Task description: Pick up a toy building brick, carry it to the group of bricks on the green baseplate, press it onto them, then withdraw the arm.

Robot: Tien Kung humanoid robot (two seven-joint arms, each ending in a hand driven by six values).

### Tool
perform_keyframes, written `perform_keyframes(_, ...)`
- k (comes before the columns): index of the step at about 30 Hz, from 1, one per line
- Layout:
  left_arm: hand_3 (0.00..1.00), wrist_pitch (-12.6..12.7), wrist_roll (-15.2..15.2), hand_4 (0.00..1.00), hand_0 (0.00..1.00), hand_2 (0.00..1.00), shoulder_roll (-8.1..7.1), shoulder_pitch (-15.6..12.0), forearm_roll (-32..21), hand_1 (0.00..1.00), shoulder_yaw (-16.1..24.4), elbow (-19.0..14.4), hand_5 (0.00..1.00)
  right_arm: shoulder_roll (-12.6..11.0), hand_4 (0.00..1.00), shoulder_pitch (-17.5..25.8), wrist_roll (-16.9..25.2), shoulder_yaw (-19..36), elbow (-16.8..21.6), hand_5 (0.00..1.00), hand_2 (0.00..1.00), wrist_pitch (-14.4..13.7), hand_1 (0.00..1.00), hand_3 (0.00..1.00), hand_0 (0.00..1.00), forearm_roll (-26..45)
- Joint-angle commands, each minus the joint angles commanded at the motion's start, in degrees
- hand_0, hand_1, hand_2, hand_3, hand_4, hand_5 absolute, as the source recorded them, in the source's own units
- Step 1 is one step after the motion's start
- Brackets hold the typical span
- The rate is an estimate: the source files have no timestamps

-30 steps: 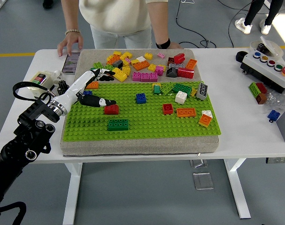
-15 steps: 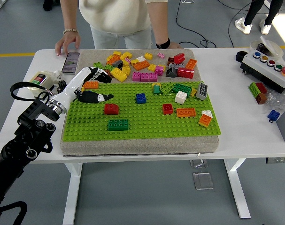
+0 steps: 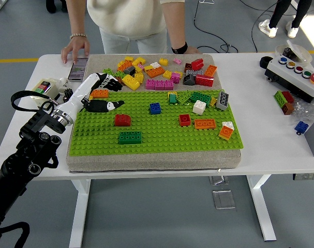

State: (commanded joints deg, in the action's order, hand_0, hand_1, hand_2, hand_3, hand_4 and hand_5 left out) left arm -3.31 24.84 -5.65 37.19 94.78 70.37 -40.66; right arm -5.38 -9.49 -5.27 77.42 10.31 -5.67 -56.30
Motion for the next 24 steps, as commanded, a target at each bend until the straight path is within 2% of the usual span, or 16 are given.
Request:
perform_keyframes(5, 0.576, -2.17, -0.61, 0.998, 0.637, 0.599, -0.13, 0.08, 1.34, 0.603, 0.25, -0.09, 0.002, 0.04, 0.909, -0.01, 0.01, -0.19, 0.0, 0.505, 0.721, -0.03, 0.673, 0.638, 0.753, 0.06)
perform_keyframes(6, 0.774, -2.65, -0.63, 0.998, 0.696, 0.715, -0.15, 0.12, 1.62, 0.686, 0.35, -0.09, 0.002, 0.04, 0.91, -0.03, 0.01, -0.25, 0.0, 0.505, 0.721, -0.03, 0.673, 0.639, 0.754, 0.1)
perform_keyframes(11, 0.774, -3.76, -0.46, 0.998, 0.696, 0.715, -0.2, 0.19, 2.4, 0.686, 0.52, -0.08, 0.002, 0.05, 0.91, -0.06, 0.02, -0.35, 0.0, 0.505, 0.721, -0.04, 0.673, 0.639, 0.754, 0.13)
perform_keyframes(12, 0.819, -3.99, -0.33, 0.998, 0.717, 0.745, -0.21, 0.21, 2.62, 0.72, 0.57, -0.07, 0.025, 0.05, 0.911, -0.05, 0.01, -0.37, 0.0, 0.506, 0.721, -0.03, 0.673, 0.639, 0.753, 0.12)
perform_keyframes(17, 0.819, -5.65, 0.13, 0.998, 0.717, 0.745, -0.25, 0.25, 3.61, 0.72, 0.81, -0.01, 0.025, 0.07, 0.911, 0.0, 0.01, -0.42, 0.0, 0.506, 0.721, 0.0, 0.673, 0.639, 0.753, 0.1)
perform_keyframes(18, 0.898, -6.04, 0.13, 0.998, 0.817, 0.84, -0.26, 0.26, 3.85, 0.806, 0.86, 0.01, 0.277, 0.07, 0.912, 0.01, 0.01, -0.42, 0.0, 0.506, 0.721, 0.0, 0.673, 0.639, 0.754, 0.1)
perform_keyframes(23, 0.898, -6.76, -0.07, 0.998, 0.817, 0.84, -0.25, 0.33, 4.15, 0.806, 0.96, 0.0, 0.277, 0.08, 0.912, -0.03, 0.04, -0.35, 0.0, 0.506, 0.721, 0.02, 0.673, 0.639, 0.754, 0.09)
perform_keyframes(24, 0.875, -6.71, -0.12, 0.998, 0.838, 0.81, -0.25, 0.35, 4.11, 0.808, 0.95, 0.0, 0.283, 0.09, 0.913, -0.03, 0.06, -0.33, 0.0, 0.506, 0.722, 0.03, 0.674, 0.639, 0.753, 0.11)
